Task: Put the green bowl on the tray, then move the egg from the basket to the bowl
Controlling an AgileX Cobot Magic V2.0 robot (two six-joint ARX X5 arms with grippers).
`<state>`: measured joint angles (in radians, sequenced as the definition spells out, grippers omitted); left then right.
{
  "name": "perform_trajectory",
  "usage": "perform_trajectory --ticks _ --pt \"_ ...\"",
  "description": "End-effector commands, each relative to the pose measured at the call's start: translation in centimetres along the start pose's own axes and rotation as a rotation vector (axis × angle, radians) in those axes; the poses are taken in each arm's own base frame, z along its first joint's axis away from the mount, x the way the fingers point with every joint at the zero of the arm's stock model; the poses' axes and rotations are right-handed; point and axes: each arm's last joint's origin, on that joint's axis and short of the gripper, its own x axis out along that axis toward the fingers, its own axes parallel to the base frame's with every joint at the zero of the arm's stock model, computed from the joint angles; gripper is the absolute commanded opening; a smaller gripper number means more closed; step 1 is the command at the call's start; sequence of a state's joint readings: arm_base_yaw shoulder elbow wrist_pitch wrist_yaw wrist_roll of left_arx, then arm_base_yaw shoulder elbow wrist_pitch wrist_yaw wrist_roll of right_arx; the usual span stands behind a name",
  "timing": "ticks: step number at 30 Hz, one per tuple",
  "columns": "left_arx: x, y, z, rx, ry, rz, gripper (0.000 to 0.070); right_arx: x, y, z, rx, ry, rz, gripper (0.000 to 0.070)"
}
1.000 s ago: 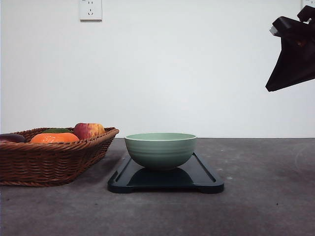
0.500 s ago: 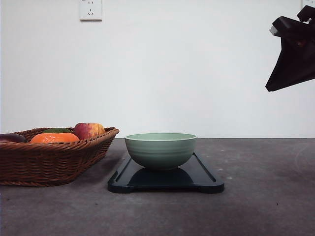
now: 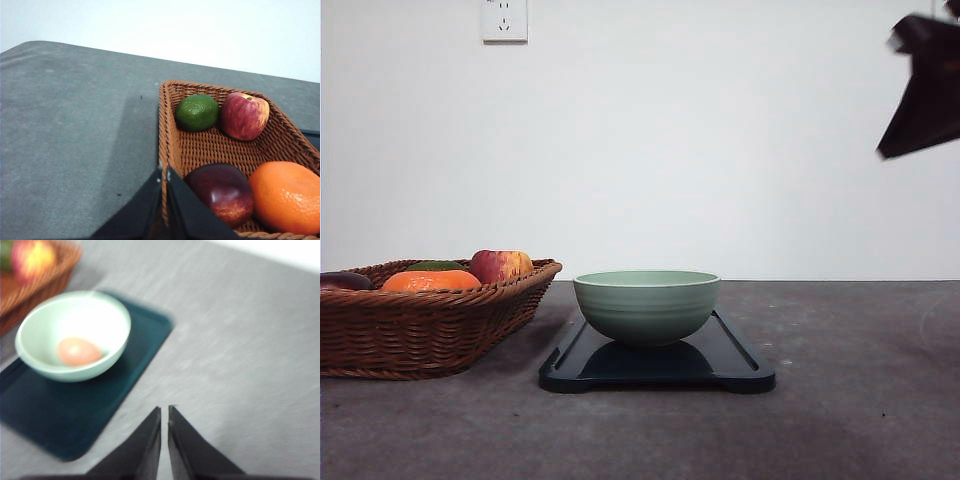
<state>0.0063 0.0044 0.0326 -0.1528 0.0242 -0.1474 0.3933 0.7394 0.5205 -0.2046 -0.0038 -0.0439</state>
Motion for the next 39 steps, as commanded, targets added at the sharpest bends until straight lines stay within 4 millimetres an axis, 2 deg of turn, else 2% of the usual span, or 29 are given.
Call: perform_trajectory --ticks 1,8,14,19,24,39 --pt "0.2 0.1 -0.5 0.003 0.006 0.005 0.0 -0.6 -0.4 -0.7 -0.011 -0.022 -0.029 0.0016" --pt "0.2 0.1 -0.5 0.003 0.006 0.005 0.0 -2.7 -2.1 -5.1 0.058 -0.168 -0.194 0.0016" --pt "0.2 0.1 -0.5 0.003 0.006 0.005 0.0 -3.3 -2.6 -8.5 0.089 -0.248 -0.29 0.0016" --pt "0.2 0.1 -0.5 0.003 0.006 0.005 0.0 -3.2 -2.6 -10.4 0.123 -0.298 -0.315 0.0016" --pt "0.2 0.1 -0.5 0.002 0.006 0.005 0.0 -3.1 -2.6 -11.3 0.152 -0.325 -0.327 0.0016" --pt "0.2 0.1 -0.5 0.002 0.006 0.005 0.0 -3.0 -2.7 -11.4 0.153 -0.321 -0.329 0.0016"
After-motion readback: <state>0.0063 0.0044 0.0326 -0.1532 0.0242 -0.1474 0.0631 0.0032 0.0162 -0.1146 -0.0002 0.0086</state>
